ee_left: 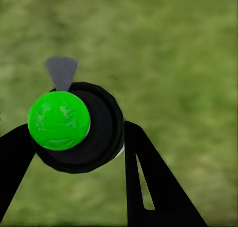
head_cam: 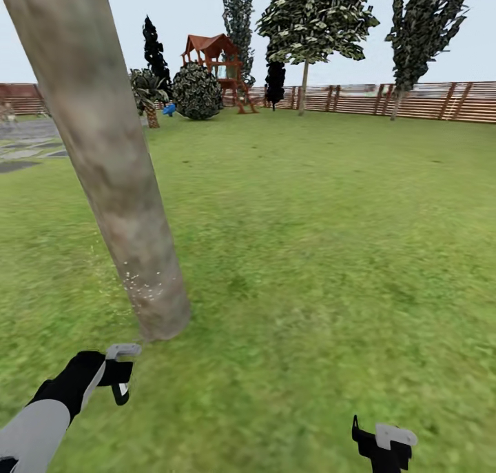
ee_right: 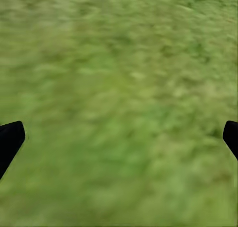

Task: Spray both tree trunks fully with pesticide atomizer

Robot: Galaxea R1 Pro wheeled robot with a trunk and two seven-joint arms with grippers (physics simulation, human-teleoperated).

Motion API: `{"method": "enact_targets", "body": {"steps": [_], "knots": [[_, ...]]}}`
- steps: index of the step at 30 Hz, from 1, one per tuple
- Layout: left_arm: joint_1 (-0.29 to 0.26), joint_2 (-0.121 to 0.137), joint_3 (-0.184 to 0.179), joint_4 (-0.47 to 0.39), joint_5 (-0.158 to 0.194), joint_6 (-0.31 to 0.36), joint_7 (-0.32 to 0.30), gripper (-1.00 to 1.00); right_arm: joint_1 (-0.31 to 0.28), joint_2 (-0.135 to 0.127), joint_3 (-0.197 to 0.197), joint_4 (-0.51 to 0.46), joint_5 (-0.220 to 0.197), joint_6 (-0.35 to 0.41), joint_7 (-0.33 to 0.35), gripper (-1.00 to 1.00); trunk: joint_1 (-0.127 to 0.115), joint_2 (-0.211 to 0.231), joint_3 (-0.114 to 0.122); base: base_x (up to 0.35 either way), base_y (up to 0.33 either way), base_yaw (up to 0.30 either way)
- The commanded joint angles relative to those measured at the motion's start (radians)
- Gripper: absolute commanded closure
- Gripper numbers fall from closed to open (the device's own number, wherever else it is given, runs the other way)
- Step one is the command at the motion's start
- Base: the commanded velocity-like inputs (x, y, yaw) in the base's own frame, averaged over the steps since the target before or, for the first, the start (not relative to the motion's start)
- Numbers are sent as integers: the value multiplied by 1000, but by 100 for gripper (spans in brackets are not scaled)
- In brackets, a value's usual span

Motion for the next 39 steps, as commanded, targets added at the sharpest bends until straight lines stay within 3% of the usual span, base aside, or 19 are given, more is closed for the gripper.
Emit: {"method": "enact_targets", "body": {"steps": [1, 17, 39], "knots": [[1, -3, 0, -2, -2, 0, 0, 100, 0, 0, 0, 0, 0, 0, 0, -100, 0, 0, 0, 0, 0, 274], [3, -7, 1, -4, -1, 0, 1, 100, 0, -1, 0, 0, 0, 0, 0, -100, 0, 0, 0, 4, -231, 71], [3, -6, 1, 0, -1, -39, 6, 100, 0, -3, 0, 0, 0, 0, -1, -100, 0, 0, 0, 108, -260, 98]]}}
